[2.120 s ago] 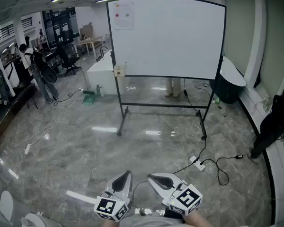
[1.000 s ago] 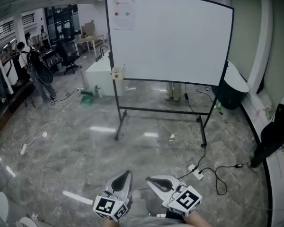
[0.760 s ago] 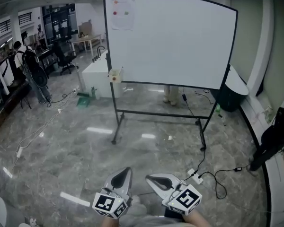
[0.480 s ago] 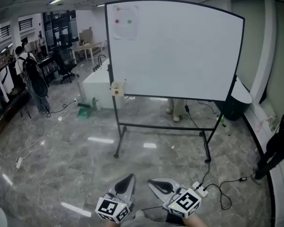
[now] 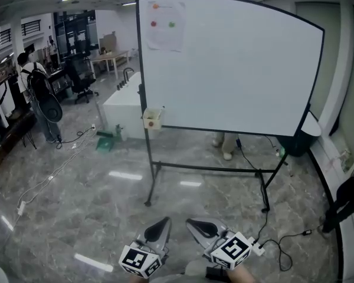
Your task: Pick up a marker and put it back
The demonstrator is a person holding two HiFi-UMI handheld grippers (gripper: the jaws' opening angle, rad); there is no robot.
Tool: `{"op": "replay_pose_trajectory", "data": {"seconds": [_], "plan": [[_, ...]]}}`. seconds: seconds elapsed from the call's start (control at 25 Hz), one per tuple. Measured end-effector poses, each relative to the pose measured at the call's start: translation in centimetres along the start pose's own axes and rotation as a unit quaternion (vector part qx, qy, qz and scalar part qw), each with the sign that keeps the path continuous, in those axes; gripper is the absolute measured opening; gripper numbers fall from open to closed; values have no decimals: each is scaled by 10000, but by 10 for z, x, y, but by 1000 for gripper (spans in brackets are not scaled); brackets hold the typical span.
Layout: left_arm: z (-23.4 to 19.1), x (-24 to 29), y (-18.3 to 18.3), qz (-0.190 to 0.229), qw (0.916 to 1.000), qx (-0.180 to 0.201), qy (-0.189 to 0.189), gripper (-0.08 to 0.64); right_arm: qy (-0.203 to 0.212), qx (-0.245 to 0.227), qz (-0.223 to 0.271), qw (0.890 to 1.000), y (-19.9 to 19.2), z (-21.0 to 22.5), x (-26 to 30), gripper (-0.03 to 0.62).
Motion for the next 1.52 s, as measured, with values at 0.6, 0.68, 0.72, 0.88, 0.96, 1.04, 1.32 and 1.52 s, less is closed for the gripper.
{"op": "replay_pose_trajectory", "data": {"seconds": [0.6,0.68,0.72,0.88,0.96,1.04,1.32,1.52], "plan": [[-64,51,-12,-33,9991,-148,395,0,434,37,-64,9990,-6,56,57,2],[-74,67,-13,-89,9990,-151,409,0,513,53,43,9987,-3,69,65,2],[-78,75,-12,-108,9990,-150,416,0,554,60,59,9984,-3,75,69,2],[-100,112,-11,-82,9990,-61,433,0,597,16,73,9982,-3,111,91,2],[-111,132,-10,-45,9990,-45,451,0,631,-9,90,9980,-1,131,103,2],[-122,150,-6,-25,9988,-64,481,0,724,-25,56,9974,2,148,115,2],[-148,205,9,-47,9980,378,504,0,1013,-87,-8,9948,11,196,151,2],[-168,221,6,-77,9974,375,604,0,1272,145,-46,9918,4,211,171,2]]}}
Point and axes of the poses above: the fingertips, and each gripper's own axes: x forward along the fingers, z to its right, y out of its top, the point moved 5 cm from there along -x, backward along the fingers, and after that the axes turned 1 degree about z, right-handed, at the moved point
